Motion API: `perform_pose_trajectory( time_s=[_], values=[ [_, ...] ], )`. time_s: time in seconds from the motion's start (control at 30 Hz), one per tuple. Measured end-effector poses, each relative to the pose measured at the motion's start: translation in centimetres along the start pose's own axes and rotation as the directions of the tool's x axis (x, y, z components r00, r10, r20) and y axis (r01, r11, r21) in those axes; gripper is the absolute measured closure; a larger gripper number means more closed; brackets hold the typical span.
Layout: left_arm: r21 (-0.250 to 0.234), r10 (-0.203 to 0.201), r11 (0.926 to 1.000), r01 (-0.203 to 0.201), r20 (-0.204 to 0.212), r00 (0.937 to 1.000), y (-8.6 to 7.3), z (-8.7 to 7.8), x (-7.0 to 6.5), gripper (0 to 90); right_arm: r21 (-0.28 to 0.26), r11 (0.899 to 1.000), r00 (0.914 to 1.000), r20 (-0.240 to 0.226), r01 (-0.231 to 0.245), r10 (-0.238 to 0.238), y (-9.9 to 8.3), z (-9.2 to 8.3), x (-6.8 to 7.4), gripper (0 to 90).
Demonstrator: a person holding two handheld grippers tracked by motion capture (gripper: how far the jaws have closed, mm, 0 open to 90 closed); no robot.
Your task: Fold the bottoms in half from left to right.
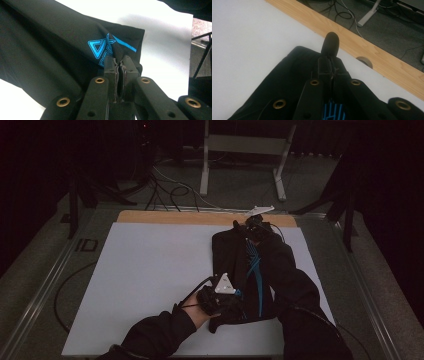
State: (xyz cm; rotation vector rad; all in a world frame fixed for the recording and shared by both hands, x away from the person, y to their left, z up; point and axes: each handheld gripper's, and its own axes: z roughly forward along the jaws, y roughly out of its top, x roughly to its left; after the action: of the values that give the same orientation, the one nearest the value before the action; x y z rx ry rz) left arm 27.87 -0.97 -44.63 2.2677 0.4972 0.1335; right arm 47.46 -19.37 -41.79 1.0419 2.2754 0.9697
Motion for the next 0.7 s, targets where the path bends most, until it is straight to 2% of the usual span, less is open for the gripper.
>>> perform_pose_trajectory(
  time_s=[0.3, 0.33, 0.47, 0.7],
  values=[
    [-0.016, -0.002, 0.9999, 0.002, 0.02, 0.9998, 0.9, 1.3, -0.1, 85.7, 0.004, 1.0, 0.9998, 0.019, -0.007, 0.007, -0.7, 0.3, -0.8, 88.3],
    [-0.016, -0.006, 0.9999, 0.007, 0.03, 0.9995, 1.0, 2.0, -0.1, 85.7, 0.008, 1.0, 0.9996, 0.023, -0.014, 0.014, -1.1, 0.5, -1.0, 88.2],
    [-0.01, -0.013, 0.9999, 0.014, 0.037, 0.9992, 1.1, 2.9, 0.0, 85.7, 0.014, 1.0, 0.9993, 0.031, -0.02, 0.019, -1.5, 0.7, -1.5, 88.3],
    [0.001, -0.011, 0.9999, 0.011, 0.045, 0.9989, 1.1, 4.1, -0.2, 85.7, 0.04, 0.999, 0.9988, 0.041, -0.029, 0.027, -2.8, 1.4, -2.2, 88.2]
  ],
)
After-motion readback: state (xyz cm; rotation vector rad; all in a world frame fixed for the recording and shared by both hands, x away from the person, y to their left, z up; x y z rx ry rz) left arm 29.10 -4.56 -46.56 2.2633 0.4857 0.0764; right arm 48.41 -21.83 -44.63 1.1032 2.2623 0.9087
